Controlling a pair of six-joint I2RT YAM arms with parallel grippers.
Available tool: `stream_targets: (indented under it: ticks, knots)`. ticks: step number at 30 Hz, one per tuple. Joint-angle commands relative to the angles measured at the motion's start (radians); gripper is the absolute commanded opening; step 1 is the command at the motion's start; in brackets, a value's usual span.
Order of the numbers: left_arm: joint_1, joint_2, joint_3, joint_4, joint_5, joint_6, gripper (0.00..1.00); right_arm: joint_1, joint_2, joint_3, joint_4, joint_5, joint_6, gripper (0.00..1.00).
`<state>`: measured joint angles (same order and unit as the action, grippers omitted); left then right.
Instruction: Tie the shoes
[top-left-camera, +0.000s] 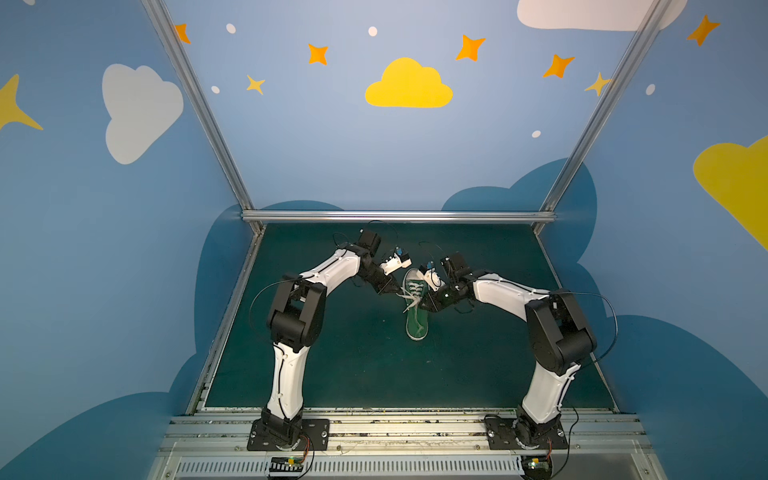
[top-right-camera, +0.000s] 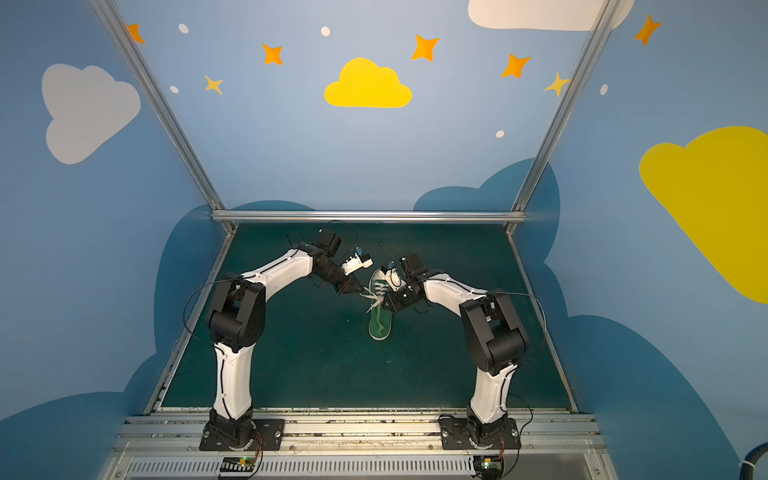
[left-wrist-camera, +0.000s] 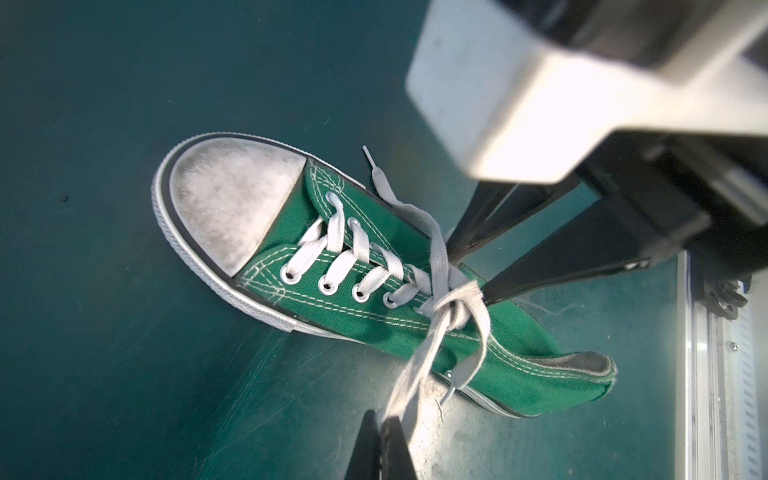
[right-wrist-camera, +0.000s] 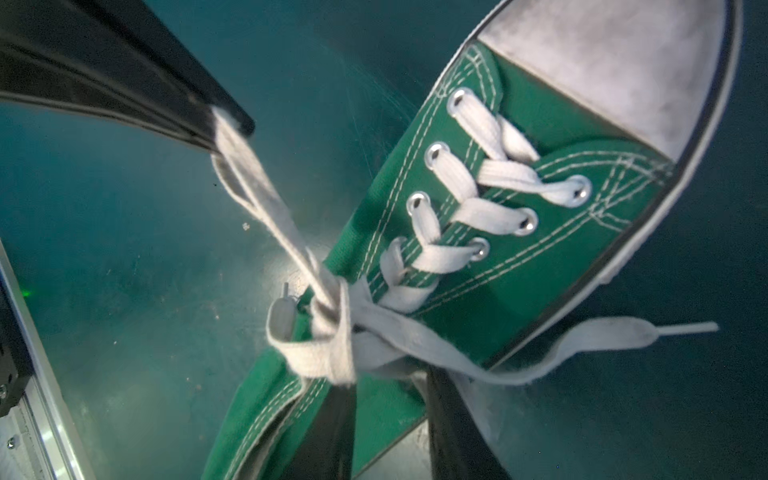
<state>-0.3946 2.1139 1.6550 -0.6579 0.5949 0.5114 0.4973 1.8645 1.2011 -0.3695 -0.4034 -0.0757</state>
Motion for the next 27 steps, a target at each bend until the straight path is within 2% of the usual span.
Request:
stream_targets:
  ticks: [1,11,24,27]
  knots:
    - [0.000,0.023,0.023,-0.022,0.016,0.003,0.03,0.003,0.021,0.024,-0.013,-0.012,-0.015,0.32]
    - [0.000,0.024,0.026,-0.023,0.016,0.003,0.03,0.004,-0.008,0.017,-0.010,0.012,-0.021,0.35]
    - [-0.001,0.019,0.026,-0.028,0.018,-0.001,0.03,0.005,0.051,0.036,0.014,0.040,-0.027,0.39]
    - [-0.001,0.019,0.023,-0.025,0.019,-0.003,0.03,0.008,0.048,0.021,0.026,0.052,-0.025,0.37]
